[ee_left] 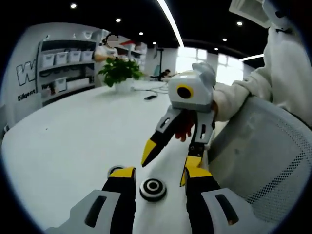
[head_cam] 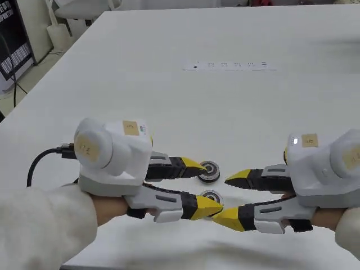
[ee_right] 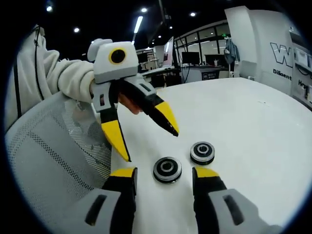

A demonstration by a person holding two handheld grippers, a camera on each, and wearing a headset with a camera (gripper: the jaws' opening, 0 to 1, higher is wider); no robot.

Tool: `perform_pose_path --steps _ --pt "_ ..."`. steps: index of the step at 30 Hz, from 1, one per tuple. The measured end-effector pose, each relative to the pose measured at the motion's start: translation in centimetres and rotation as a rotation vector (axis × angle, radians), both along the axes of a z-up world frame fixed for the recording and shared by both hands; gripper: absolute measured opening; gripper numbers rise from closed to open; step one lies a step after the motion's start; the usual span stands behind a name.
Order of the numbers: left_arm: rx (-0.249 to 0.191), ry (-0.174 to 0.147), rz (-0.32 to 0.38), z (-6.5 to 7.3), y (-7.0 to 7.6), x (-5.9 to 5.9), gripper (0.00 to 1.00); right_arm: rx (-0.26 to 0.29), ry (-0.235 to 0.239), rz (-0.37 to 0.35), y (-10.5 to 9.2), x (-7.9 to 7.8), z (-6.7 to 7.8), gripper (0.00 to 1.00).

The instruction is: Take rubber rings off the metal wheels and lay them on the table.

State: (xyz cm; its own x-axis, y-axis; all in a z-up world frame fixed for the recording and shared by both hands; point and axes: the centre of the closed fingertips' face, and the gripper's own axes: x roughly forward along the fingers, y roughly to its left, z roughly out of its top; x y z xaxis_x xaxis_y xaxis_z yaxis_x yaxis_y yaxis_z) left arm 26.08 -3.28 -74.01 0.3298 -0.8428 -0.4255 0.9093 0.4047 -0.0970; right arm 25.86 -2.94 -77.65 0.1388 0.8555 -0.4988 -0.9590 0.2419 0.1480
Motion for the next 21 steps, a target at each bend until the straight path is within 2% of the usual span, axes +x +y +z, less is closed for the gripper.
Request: perform_pose_path --steps 5,8,11,18,21 --pt "0.012 0.007 0.015 -1.2 0.3 0.7 0.34 -0.014 0.004 -0.006 -0.1 0.1 -0.9 0.37" --pt "0.01 0.022 0.032 -1.7 0.5 0.9 0.32 -0.016 0.015 -0.009 -0.1 0.1 -1.3 0.36" --pt "0.012 0.011 0.028 -2.0 0.4 0.9 0.29 -0.016 0.02 -0.016 -0.1 0.2 -1.6 0.33" --pt "0.064 0.014 -0.013 -3.8 0.3 0.2 0.24 -0.012 0.005 -0.017 -0.1 0.3 -1.5 0.29" --pt "0.067 0.014 -0.007 -4.0 0.4 0.3 0.22 -0.001 0.007 -0.021 -0.1 0.4 -1.3 0.27"
